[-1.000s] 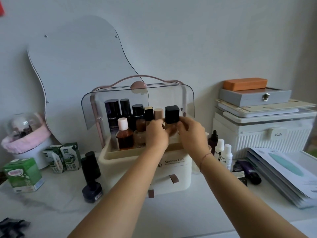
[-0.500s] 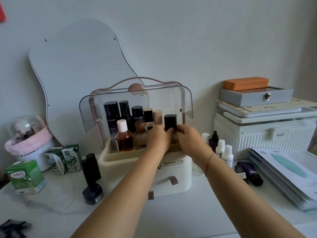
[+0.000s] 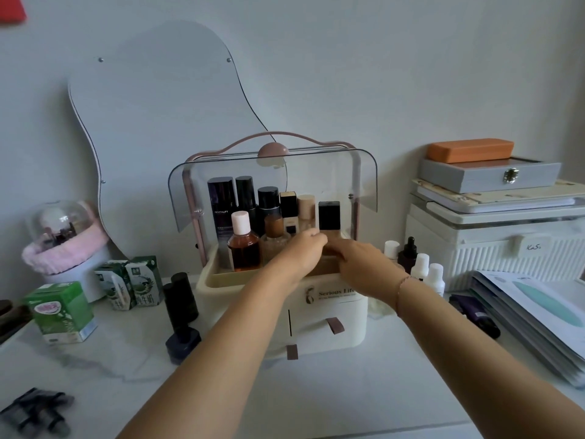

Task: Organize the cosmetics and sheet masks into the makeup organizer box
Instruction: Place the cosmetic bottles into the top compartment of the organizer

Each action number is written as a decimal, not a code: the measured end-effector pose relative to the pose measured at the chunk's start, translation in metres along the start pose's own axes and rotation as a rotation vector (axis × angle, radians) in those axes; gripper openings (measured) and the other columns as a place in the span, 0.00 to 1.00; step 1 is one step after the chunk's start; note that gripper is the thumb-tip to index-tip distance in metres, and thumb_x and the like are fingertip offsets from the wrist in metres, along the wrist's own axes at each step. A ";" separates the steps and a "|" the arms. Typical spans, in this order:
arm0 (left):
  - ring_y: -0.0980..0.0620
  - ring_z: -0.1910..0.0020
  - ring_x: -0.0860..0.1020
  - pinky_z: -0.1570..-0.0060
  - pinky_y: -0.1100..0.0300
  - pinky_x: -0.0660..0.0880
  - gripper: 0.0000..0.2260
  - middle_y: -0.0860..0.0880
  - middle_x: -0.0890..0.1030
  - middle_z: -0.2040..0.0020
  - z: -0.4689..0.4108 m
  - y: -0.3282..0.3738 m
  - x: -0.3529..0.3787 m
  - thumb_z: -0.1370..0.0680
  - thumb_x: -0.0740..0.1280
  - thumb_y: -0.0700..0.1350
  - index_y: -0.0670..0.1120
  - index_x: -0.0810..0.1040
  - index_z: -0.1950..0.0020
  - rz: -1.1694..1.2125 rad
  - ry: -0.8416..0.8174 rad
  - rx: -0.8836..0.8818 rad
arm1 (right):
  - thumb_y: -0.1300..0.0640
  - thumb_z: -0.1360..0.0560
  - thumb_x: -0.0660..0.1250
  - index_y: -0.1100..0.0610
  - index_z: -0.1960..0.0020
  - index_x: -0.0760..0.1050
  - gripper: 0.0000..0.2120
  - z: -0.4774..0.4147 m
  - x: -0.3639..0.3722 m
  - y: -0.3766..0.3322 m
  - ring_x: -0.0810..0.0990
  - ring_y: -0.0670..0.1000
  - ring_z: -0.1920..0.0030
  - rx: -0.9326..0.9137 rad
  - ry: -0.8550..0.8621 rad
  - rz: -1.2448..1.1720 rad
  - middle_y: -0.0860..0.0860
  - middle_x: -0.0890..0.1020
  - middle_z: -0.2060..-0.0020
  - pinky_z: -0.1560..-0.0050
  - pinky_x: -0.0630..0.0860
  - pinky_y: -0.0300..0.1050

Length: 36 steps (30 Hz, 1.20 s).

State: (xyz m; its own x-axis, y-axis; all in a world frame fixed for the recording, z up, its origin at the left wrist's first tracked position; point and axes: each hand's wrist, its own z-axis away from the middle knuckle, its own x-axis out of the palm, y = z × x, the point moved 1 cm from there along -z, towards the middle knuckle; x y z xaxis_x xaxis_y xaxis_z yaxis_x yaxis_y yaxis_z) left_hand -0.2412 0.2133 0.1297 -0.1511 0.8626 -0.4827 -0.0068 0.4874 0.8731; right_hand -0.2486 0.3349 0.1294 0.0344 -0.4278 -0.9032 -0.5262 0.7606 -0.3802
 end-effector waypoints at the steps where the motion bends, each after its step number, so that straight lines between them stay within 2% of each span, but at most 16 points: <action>1: 0.44 0.29 0.66 0.30 0.49 0.61 0.19 0.42 0.68 0.27 -0.001 0.000 -0.001 0.19 0.55 0.47 0.41 0.69 0.31 0.027 -0.013 -0.005 | 0.68 0.24 0.51 0.50 0.31 0.68 0.25 -0.002 0.001 0.000 0.74 0.54 0.38 0.003 -0.004 0.008 0.52 0.77 0.38 0.30 0.61 0.59; 4: 0.52 0.31 0.66 0.36 0.58 0.60 0.21 0.49 0.68 0.28 -0.001 -0.002 -0.003 0.18 0.55 0.56 0.49 0.67 0.27 0.063 -0.059 -0.005 | 0.66 0.23 0.52 0.50 0.30 0.66 0.24 -0.007 0.003 0.001 0.72 0.54 0.35 0.005 -0.007 0.001 0.51 0.76 0.36 0.28 0.58 0.60; 7: 0.52 0.30 0.64 0.42 0.59 0.56 0.26 0.51 0.67 0.27 0.000 -0.001 -0.004 0.20 0.51 0.63 0.53 0.66 0.27 0.052 -0.076 -0.003 | 0.63 0.21 0.51 0.50 0.31 0.67 0.21 -0.010 0.004 0.002 0.73 0.54 0.36 -0.014 0.004 -0.051 0.51 0.76 0.36 0.30 0.61 0.59; 9: 0.53 0.30 0.63 0.43 0.59 0.55 0.27 0.51 0.66 0.26 0.001 0.002 -0.004 0.21 0.50 0.65 0.54 0.65 0.26 0.066 -0.076 -0.014 | 0.60 0.20 0.52 0.51 0.32 0.68 0.19 -0.011 0.005 0.004 0.74 0.55 0.38 -0.036 0.008 -0.065 0.52 0.76 0.37 0.32 0.66 0.57; 12: 0.58 0.41 0.63 0.43 0.59 0.56 0.27 0.51 0.67 0.27 0.001 0.004 -0.003 0.21 0.51 0.66 0.54 0.66 0.27 0.081 -0.061 -0.019 | 0.58 0.20 0.53 0.51 0.31 0.68 0.18 -0.014 0.005 0.005 0.74 0.55 0.38 -0.053 0.002 -0.069 0.52 0.75 0.36 0.35 0.69 0.56; 14: 0.58 0.43 0.63 0.43 0.59 0.57 0.27 0.50 0.68 0.28 -0.001 0.004 -0.001 0.21 0.51 0.66 0.53 0.67 0.28 0.069 -0.057 -0.017 | 0.58 0.20 0.54 0.51 0.30 0.66 0.18 -0.016 0.006 0.006 0.74 0.55 0.37 -0.061 -0.005 -0.073 0.52 0.75 0.35 0.35 0.69 0.56; 18: 0.52 0.31 0.64 0.41 0.58 0.57 0.28 0.50 0.67 0.27 -0.002 0.002 0.001 0.22 0.51 0.66 0.54 0.67 0.28 0.051 -0.058 -0.023 | 0.57 0.20 0.54 0.53 0.30 0.66 0.19 -0.020 0.007 0.007 0.73 0.56 0.37 -0.067 -0.023 -0.062 0.54 0.74 0.34 0.36 0.70 0.56; 24: 0.55 0.34 0.65 0.42 0.60 0.57 0.26 0.51 0.69 0.29 -0.002 0.003 0.000 0.22 0.51 0.66 0.54 0.68 0.29 0.078 -0.047 -0.011 | 0.52 0.20 0.55 0.53 0.30 0.66 0.19 -0.021 0.007 0.008 0.73 0.55 0.36 -0.099 -0.021 -0.089 0.53 0.73 0.33 0.35 0.70 0.54; 27: 0.53 0.30 0.65 0.41 0.61 0.58 0.26 0.51 0.70 0.29 -0.003 0.002 0.001 0.22 0.52 0.66 0.55 0.68 0.29 0.105 -0.055 -0.011 | 0.50 0.19 0.54 0.53 0.31 0.67 0.19 -0.020 0.007 0.007 0.73 0.55 0.37 -0.112 -0.013 -0.109 0.53 0.74 0.34 0.37 0.71 0.54; 32: 0.50 0.27 0.62 0.43 0.58 0.56 0.30 0.49 0.66 0.26 -0.004 0.002 0.000 0.23 0.49 0.69 0.54 0.65 0.26 0.060 -0.045 -0.017 | 0.48 0.19 0.53 0.53 0.31 0.67 0.19 -0.020 0.007 0.006 0.74 0.54 0.38 -0.109 -0.033 -0.100 0.53 0.74 0.35 0.37 0.72 0.54; 36: 0.48 0.26 0.61 0.33 0.51 0.57 0.35 0.48 0.64 0.25 -0.005 0.001 -0.001 0.26 0.48 0.72 0.54 0.63 0.26 0.030 -0.024 -0.056 | 0.47 0.20 0.53 0.53 0.33 0.70 0.19 -0.022 0.007 0.004 0.75 0.55 0.41 -0.080 -0.059 -0.057 0.54 0.76 0.38 0.39 0.72 0.55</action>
State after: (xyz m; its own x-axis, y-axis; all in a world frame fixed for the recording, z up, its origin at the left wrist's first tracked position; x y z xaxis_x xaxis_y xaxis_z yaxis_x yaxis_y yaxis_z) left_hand -0.2458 0.2127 0.1313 -0.1279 0.8803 -0.4569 -0.0583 0.4532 0.8895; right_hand -0.2697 0.3242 0.1256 0.1153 -0.4380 -0.8915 -0.5879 0.6934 -0.4167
